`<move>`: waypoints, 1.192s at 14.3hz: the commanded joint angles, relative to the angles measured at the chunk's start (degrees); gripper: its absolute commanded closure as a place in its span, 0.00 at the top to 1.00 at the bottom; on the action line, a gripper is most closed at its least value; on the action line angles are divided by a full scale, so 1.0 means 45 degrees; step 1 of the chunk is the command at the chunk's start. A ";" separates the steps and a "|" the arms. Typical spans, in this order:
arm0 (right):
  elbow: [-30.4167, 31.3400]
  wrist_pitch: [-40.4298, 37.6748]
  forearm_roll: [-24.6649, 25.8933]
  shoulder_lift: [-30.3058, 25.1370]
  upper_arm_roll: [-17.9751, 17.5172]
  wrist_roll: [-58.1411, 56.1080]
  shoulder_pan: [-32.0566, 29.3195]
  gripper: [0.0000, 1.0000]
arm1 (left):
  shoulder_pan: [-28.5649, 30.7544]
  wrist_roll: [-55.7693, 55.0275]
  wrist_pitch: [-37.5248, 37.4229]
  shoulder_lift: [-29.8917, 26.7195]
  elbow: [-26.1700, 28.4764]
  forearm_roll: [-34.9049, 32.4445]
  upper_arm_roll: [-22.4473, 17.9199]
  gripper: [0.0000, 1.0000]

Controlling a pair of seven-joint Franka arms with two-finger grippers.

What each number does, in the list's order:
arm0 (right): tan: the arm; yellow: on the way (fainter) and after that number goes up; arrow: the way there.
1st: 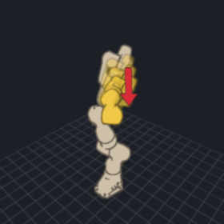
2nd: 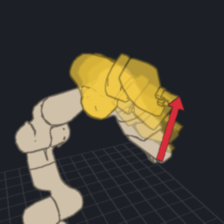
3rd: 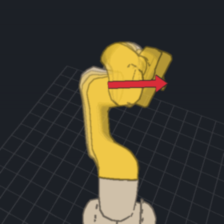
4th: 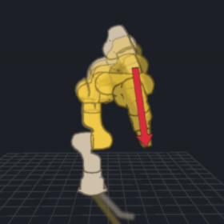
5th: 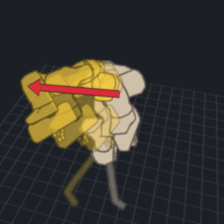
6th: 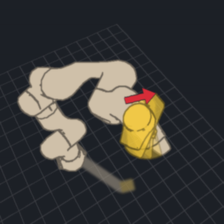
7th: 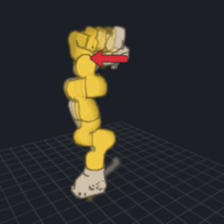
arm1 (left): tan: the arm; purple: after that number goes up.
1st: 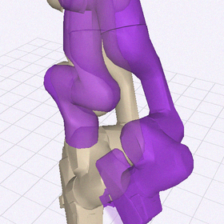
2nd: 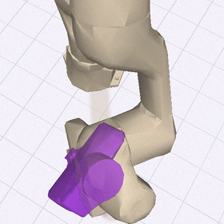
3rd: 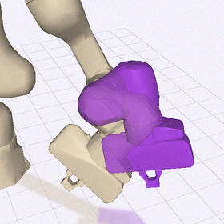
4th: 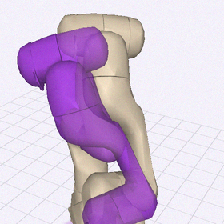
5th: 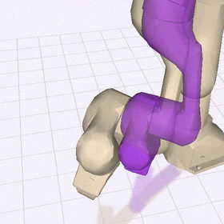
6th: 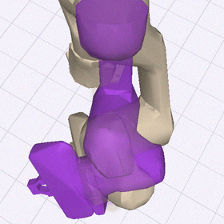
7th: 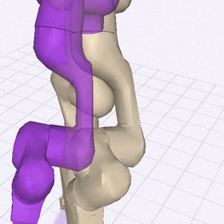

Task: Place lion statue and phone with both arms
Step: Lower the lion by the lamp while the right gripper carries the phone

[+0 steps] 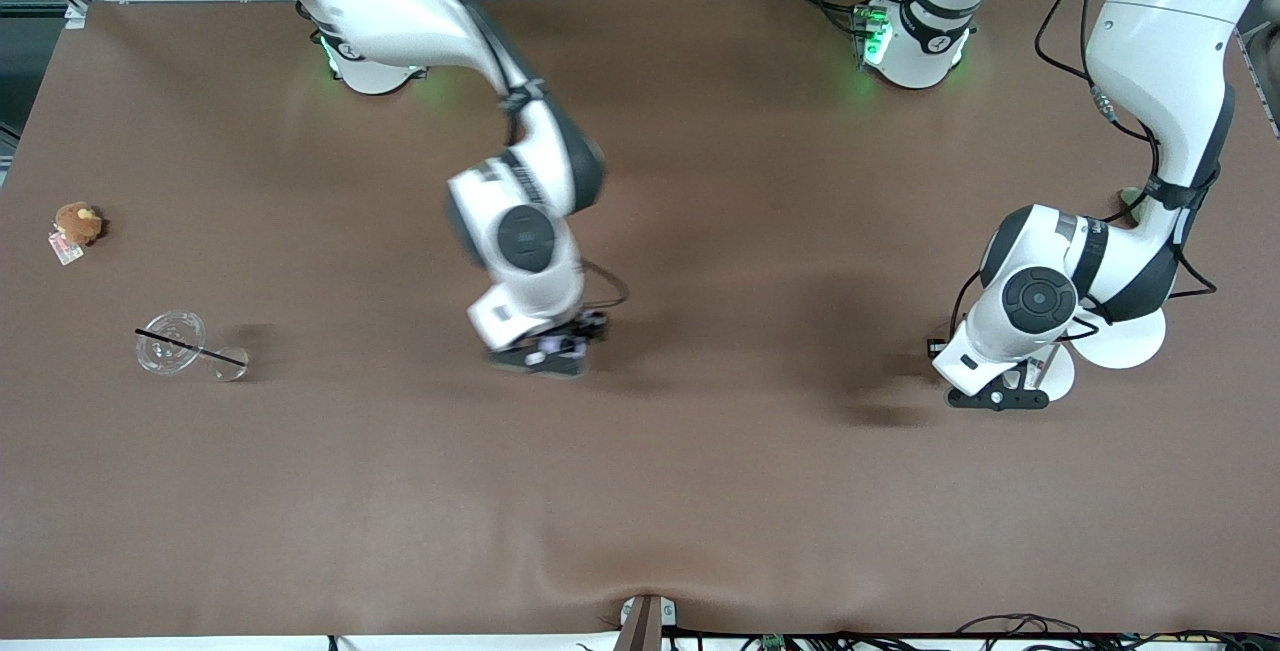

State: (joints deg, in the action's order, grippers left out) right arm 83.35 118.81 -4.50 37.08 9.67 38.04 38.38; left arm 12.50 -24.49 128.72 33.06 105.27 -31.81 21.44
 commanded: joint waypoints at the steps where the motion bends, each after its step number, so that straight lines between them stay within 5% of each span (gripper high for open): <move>1: 0.1866 0.0180 0.0102 -0.1441 -0.0177 -0.2215 -0.1531 0.49 | 0.0191 -0.0280 0.0283 0.0075 0.0063 -0.0391 0.0080 0.00; 11: 0.2629 0.0101 0.0102 -0.0819 -0.0157 -0.7649 -0.6007 0.49 | 0.0542 -0.0280 0.0985 0.0563 0.0063 -0.0918 0.0080 0.00; 12: 0.2804 0.0159 0.0102 -0.0799 -0.0157 -0.7731 -0.6126 0.49 | 0.0542 -0.0280 0.1122 0.0584 0.0083 -0.0919 0.0080 0.08; 16: 0.3001 0.0472 0.0102 -0.0253 -0.0177 -0.7751 -0.6595 0.49 | 0.0660 -0.0280 0.1513 0.0701 0.0083 -0.0919 0.0080 0.89; 17: 0.3001 0.0473 0.0083 -0.0136 -0.0177 -0.7848 -0.6770 0.49 | 0.0698 -0.0280 0.1514 0.0682 0.0083 -0.0919 0.0100 1.00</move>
State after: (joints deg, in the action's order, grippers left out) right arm 96.72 120.51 -4.50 35.89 10.04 3.62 9.97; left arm 14.72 -24.58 134.05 35.74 105.41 -34.30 21.37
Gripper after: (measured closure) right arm 0.154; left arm 0.383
